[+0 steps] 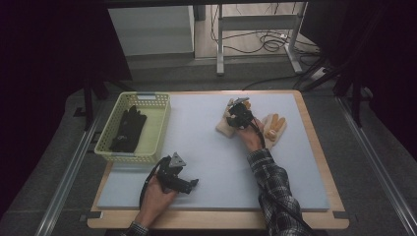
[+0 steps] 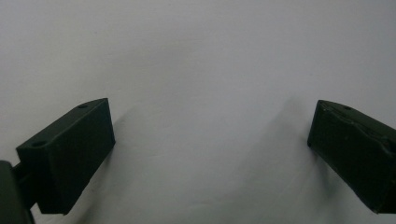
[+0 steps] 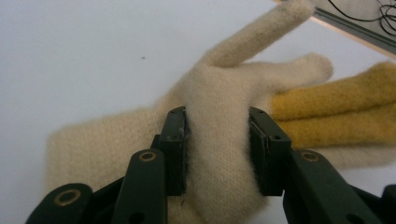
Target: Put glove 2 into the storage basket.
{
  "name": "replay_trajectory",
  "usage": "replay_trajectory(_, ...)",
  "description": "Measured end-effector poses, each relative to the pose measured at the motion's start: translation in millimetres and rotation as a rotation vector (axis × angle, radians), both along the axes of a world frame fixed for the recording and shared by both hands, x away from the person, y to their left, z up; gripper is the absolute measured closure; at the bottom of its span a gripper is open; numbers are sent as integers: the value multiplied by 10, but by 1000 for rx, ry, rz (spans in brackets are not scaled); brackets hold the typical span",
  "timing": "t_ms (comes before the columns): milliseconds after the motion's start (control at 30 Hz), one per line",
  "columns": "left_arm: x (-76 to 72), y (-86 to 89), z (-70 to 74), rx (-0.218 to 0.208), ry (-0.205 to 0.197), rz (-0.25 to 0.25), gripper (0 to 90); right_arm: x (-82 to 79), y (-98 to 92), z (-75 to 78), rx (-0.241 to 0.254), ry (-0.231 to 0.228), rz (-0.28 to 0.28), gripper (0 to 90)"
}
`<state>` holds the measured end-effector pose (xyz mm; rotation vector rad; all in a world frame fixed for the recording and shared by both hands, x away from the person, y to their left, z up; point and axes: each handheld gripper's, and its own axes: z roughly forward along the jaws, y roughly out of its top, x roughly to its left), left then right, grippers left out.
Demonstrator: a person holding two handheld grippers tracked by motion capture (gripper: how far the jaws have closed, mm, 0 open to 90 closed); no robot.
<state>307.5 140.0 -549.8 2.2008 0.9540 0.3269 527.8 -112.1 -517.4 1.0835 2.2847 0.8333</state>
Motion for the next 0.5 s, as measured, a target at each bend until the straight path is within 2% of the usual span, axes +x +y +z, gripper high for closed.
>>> replay_trajectory(200, 0, 0, 0, 0, 0, 0, 7, -199, -25, 241, 52, -14, 81, 610)
replay_trajectory(367, 0, 1, 0, 3, 0, -1, 7, -516, -8, 453, 76, -34, 167, 606)
replay_trajectory(500, 0, 1, 0, 1, 0, -1, 6, -817, -31, 574, 129, -21, 235, 601)
